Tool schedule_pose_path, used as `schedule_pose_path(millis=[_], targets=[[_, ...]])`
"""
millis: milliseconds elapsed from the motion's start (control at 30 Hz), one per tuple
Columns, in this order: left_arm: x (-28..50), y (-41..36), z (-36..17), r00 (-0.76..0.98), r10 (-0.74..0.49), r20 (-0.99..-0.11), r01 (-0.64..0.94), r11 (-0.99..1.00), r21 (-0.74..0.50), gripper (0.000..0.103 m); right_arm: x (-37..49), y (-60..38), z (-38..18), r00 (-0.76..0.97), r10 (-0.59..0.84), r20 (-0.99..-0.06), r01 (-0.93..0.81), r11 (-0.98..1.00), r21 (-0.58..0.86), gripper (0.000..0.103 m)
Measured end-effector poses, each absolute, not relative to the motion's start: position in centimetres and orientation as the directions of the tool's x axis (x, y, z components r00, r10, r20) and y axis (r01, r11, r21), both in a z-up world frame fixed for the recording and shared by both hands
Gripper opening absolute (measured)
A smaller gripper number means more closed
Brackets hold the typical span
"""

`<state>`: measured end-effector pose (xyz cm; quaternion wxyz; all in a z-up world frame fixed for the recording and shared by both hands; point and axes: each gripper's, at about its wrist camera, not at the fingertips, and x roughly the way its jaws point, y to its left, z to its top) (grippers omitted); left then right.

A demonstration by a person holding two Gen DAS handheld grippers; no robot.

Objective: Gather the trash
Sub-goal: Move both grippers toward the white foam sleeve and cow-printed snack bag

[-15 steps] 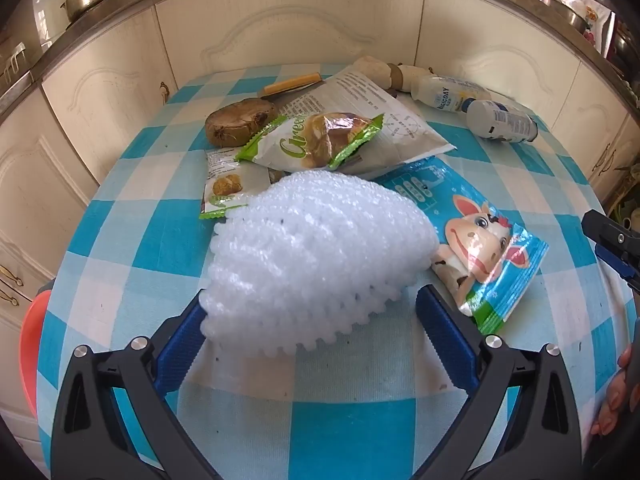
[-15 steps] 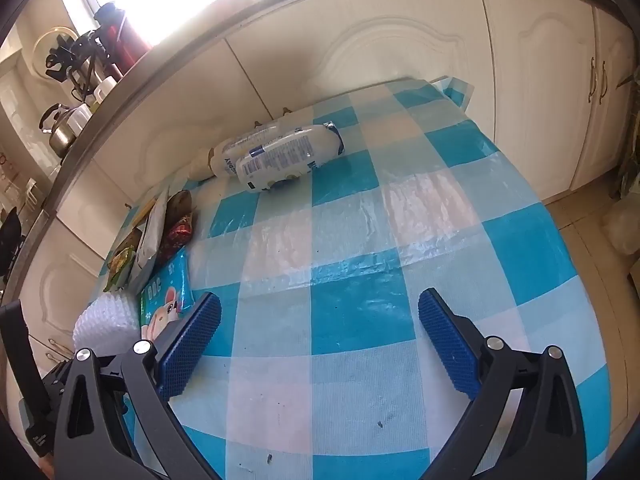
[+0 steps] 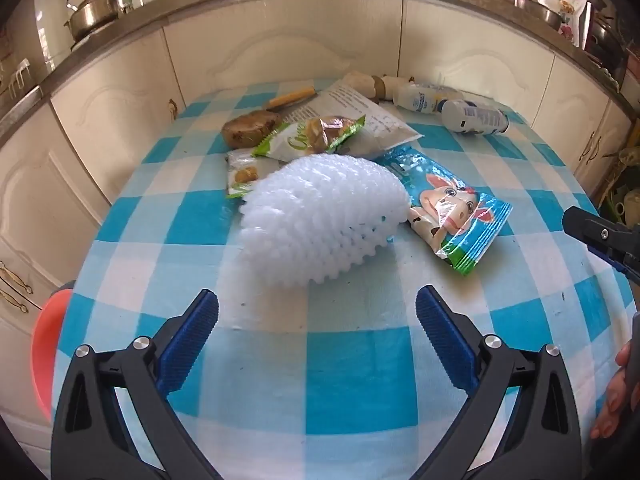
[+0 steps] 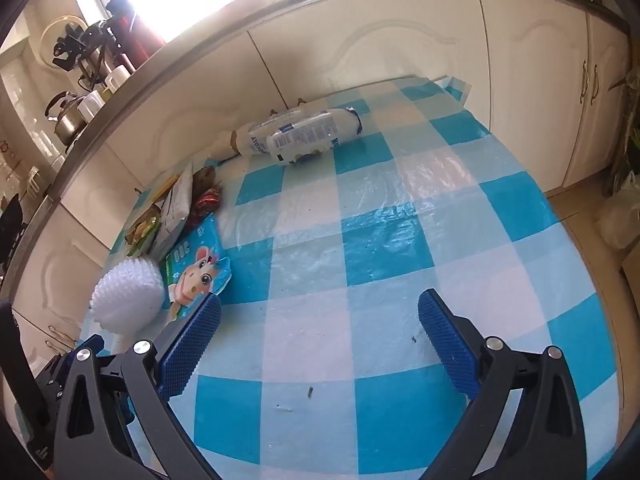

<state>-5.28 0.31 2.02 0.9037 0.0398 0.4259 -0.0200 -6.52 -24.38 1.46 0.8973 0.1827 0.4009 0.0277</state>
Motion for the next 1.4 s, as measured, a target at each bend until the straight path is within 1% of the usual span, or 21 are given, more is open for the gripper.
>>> schedule_pose_path(millis=[100,233,600,833,1400], targets=[[-6.7,1.1,3.9,0.679,-0.001,-0.734,0.057,0.997,0.052,0.1,-7.4,-23.5,3.4,0.704,0.197,-0.682,0.081,0.932,0.353,0.098],[-7.7,2.5,7.0,0.724,0.004,-0.69,0.033,0.999,0.04,0.1,-8.6,-22.6,6.4,0.736,0.161,-0.658,0.079,0.944,0.32,0.098],[-11.2,4.7,12.8,0.82,0.017,-0.573,-0.009,1.0,0.018,0.1,-13.2,-19.2,14.3,0.836,0.073,-0.544,0.038,0.981,0.189,0.098],[-12.9,4.9,15.4,0.856,0.012,-0.517,-0.011,1.0,0.006,0.1,-16.1,-17.4,17.2,0.884,-0.004,-0.467,0.054,0.994,0.092,0.098],[-17.6,6.5,20.6,0.923,-0.004,-0.384,-0.007,1.0,-0.027,0.1,-21.8,-15.0,21.8,0.949,-0.057,-0.309,0.071,0.997,0.032,0.098]])
